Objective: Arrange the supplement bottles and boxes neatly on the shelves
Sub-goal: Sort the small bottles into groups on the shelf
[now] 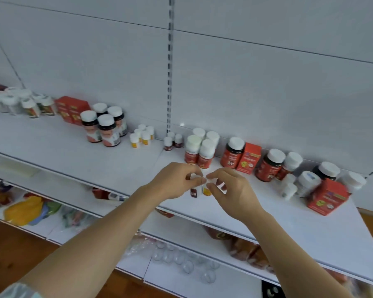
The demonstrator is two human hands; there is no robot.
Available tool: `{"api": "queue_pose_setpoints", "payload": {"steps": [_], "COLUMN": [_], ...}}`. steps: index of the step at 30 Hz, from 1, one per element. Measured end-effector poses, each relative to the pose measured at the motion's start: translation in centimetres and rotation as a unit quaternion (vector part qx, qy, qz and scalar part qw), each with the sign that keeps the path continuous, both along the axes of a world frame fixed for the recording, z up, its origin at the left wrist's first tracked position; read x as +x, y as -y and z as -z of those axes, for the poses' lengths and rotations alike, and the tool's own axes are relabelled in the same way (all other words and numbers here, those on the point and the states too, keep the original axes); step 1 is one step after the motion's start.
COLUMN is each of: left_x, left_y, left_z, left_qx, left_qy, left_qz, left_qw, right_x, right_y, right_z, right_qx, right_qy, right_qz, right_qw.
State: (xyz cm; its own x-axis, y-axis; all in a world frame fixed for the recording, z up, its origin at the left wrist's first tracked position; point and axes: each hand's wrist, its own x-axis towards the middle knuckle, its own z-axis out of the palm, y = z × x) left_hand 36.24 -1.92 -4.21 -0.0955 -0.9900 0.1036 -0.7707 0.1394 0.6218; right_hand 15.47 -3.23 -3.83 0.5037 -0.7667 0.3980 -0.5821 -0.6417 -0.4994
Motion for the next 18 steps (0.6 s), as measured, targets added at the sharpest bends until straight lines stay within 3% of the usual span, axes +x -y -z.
{"api": "queue_pose_setpoints", "payload": {"steps": [5, 11, 14, 18], "left_x": [7.3, 12.6, 13.8, 14.2], "left_y": [-1.0, 1.2, 3.7, 6.7], "left_z": [-0.1, 0.1, 0.1, -0.5], "left_qx": [0.062, 0.169, 0.188, 0.121], "left_qy": [-0.083, -0.111, -0.091, -0.015], "left_qz": [-0.016, 0.021, 0.046, 0.044], "left_qw": [0.994, 0.979, 0.977, 0.992], "right_x": [7.2, 11.7, 12.7, 13.1], "right_y": [-1.3, 0.0, 2.0, 4.4], "right_z": [0.7, 1.2, 1.5, 2.2], "right_qx": [-0.003, 0.0, 0.0, 0.008], "right_qy": [0.002, -0.021, -0.02, -0.005], "right_qz": [0.008, 0.01, 0.02, 0.034], "right_qw": [1.0, 1.0, 1.0, 0.999]}}
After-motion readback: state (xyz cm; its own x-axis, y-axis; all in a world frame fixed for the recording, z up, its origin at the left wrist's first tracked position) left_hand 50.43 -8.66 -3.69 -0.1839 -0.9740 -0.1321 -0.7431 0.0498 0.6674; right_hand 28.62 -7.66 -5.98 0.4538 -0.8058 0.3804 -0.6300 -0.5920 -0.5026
